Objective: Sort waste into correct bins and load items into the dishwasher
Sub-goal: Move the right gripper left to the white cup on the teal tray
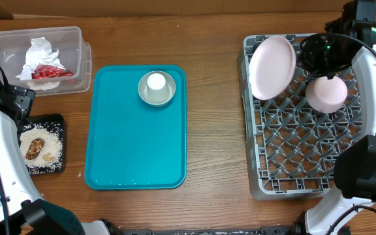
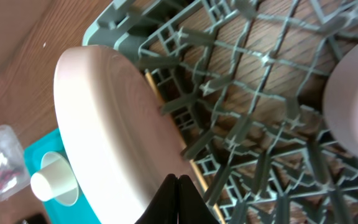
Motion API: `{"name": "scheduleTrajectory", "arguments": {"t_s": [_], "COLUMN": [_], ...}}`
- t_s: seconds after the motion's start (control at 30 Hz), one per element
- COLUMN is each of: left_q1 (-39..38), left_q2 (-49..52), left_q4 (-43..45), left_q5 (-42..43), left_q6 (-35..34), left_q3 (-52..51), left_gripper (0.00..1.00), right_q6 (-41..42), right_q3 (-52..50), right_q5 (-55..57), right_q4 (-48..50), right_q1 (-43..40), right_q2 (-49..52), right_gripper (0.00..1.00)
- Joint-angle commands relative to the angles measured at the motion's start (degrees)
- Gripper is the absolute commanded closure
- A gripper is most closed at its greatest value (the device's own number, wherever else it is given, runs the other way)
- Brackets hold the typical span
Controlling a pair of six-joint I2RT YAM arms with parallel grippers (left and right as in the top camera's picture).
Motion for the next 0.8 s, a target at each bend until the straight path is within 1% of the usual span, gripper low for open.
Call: {"name": "scheduleTrajectory", "arguments": {"t_s": [0.0, 0.2, 0.33, 0.37, 0.4, 0.43, 0.5, 0.53, 0.57, 0.77], "left_q1": [-0.1, -0.1, -0.1, -0.1, -0.1, -0.1, -0.1, -0.1, -0.1, -0.1], "left_q2": [0.4, 0.4, 0.4, 0.4, 0.4, 0.4, 0.4, 0.4, 0.4, 0.4], "left_q4": [0.0, 0.0, 0.0, 0.0, 0.0, 0.0, 0.0, 0.0, 0.0, 0.0], "left_q5": [-0.8, -0.8, -0.8, -0.8, -0.8, -0.8, -0.8, -0.8, -0.8, -0.8], "left_q6": [-0.7, -0.7, -0.7, -0.7, -0.7, -0.7, -0.7, -0.7, -0.7, -0.7], "left_q3": [0.1, 0.1, 0.1, 0.1, 0.1, 0.1, 0.1, 0.1, 0.1, 0.1], "left_gripper": [0.0, 0.0, 0.0, 0.0, 0.0, 0.0, 0.0, 0.0, 0.0, 0.0], "right_q6": [-0.9, -1.0, -1.3, -1.3, -1.3, -1.3, -1.3, -1.2, -1.2, -1.2], "right_q3": [0.2, 0.2, 0.2, 0.2, 0.2, 0.2, 0.2, 0.2, 0.2, 0.2], "right_q5": [-2.1, -1.9, -2.1, -2.1, -2.1, -2.0, -0.5, 1.1, 3.5, 20.5], "right_q4": [0.3, 1.6, 2.8, 3.5, 4.5, 5.6, 8.7, 10.3, 12.3, 22.7], "right_q1": [0.0, 2.6, 8.7, 10.6, 13.3, 15.7, 21.2, 23.7, 26.7, 41.8], "right_q2": [-1.8, -7.9, -11.3, -11.6, -11.8, -11.8, -11.3, -11.0, -10.5, -3.4], "right_gripper": [0.96, 0.96, 0.95, 0.92, 0.88, 0.82, 0.53, 0.32, 0.0, 0.0]}}
